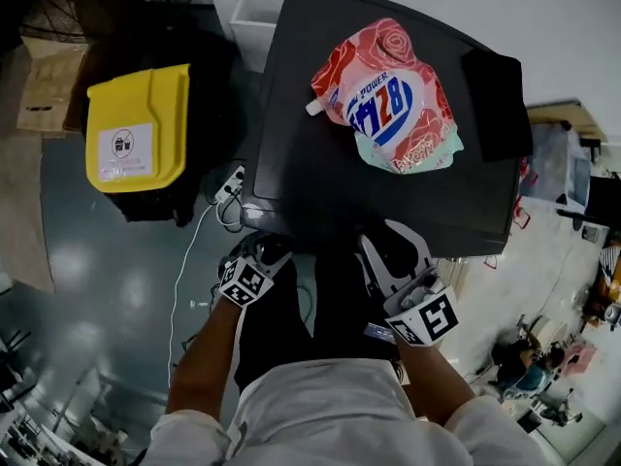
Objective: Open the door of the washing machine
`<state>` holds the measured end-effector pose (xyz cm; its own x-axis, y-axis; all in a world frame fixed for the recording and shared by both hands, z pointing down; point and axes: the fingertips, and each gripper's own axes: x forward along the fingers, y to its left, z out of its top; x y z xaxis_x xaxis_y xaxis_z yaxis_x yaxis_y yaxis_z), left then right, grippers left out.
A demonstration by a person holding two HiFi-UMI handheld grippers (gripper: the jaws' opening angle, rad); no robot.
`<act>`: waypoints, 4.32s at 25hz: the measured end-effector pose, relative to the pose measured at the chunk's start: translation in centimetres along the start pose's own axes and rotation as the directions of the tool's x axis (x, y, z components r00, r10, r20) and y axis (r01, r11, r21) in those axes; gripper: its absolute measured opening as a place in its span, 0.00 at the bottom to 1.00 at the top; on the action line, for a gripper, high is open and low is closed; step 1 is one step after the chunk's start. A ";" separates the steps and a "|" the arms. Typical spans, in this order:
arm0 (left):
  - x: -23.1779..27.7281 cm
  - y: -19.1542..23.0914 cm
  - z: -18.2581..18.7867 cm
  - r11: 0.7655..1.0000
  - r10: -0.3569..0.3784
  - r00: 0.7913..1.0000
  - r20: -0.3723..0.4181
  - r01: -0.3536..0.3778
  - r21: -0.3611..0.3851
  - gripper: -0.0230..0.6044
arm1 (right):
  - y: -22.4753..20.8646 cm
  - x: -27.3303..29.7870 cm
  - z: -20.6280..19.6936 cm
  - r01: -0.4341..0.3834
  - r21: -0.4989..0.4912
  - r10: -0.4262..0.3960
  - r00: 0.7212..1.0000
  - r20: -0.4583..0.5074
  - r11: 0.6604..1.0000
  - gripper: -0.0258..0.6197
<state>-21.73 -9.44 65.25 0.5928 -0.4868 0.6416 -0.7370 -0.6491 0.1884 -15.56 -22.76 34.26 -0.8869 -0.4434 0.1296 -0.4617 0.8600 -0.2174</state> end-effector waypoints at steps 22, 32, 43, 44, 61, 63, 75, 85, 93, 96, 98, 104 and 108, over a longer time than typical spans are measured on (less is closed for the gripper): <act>5.5 0.1 -1.8 0.971 -0.168 0.986 0.008 0.164 0.173 0.22 | 0.0 -10.5 -6.4 0.358 -0.085 -0.351 0.933 0.083 0.930 0.16; 2.8 -9.1 -6.9 0.985 -0.149 0.988 -0.027 0.151 0.088 0.20 | 1.2 -16.5 -11.3 0.401 -0.026 -0.398 0.914 0.074 0.916 0.16; 2.8 -21.6 -9.8 0.974 -0.004 0.999 -0.035 -0.004 -0.228 0.22 | 3.2 -35.1 -17.2 0.622 0.064 -0.626 0.776 0.080 0.780 0.15; 2.9 -22.9 -9.9 0.971 -0.010 0.999 -0.043 0.000 -0.240 0.22 | 3.7 -36.7 -17.7 0.644 0.084 -0.650 0.756 0.080 0.760 0.15; 10.8 -45.0 -8.9 0.902 -0.234 0.971 -0.038 0.203 -0.380 0.26 | 12.8 -52.4 -25.5 0.865 0.203 -0.885 0.466 0.018 0.459 0.15; 12.4 -47.8 -8.0 0.886 -0.294 0.955 -0.038 0.257 -0.385 0.25 | 13.7 -54.2 -25.6 0.886 0.206 -0.906 0.423 0.011 0.416 0.15; 17.2 -58.4 -1.0 0.672 -0.703 0.708 0.062 0.691 -0.266 0.35 | 15.6 -60.8 -25.9 0.941 0.223 -0.966 0.257 0.022 0.255 0.15; 6.6 -46.9 3.7 0.671 -0.721 0.673 0.166 0.738 -0.076 0.09 | 15.0 -56.9 -22.8 0.888 0.243 -0.920 0.384 0.075 0.390 0.14; -7.7 -35.5 15.1 0.897 -0.426 0.861 0.276 0.363 0.252 0.06 | 16.9 -50.4 -14.6 0.808 0.114 -0.814 0.560 0.157 0.578 0.14; -13.0 -32.9 20.5 0.928 -0.308 0.880 0.363 0.192 0.320 0.05 | 16.9 -49.9 -10.3 0.795 -0.008 -0.782 0.597 0.179 0.606 0.14; -16.8 -31.4 23.2 0.939 -0.246 0.870 0.427 0.105 0.327 0.05 | 17.1 -50.5 -7.7 0.799 -0.039 -0.779 0.594 0.203 0.600 0.13; -26.6 -28.1 25.5 0.952 -0.155 0.823 0.547 -0.025 0.307 0.05 | 21.6 -50.1 -2.9 0.801 -0.062 -0.770 0.590 0.244 0.595 0.13; -30.1 -25.6 25.6 0.953 -0.171 0.795 0.582 -0.016 0.302 0.06 | 24.0 -47.6 -1.4 0.796 0.013 -0.778 0.588 0.222 0.605 0.13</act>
<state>-12.38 6.92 22.09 0.7866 -0.6158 0.0452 -0.6136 -0.7877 -0.0553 15.66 19.31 24.22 -0.1658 -0.9857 0.0311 -0.9855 0.1645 -0.0410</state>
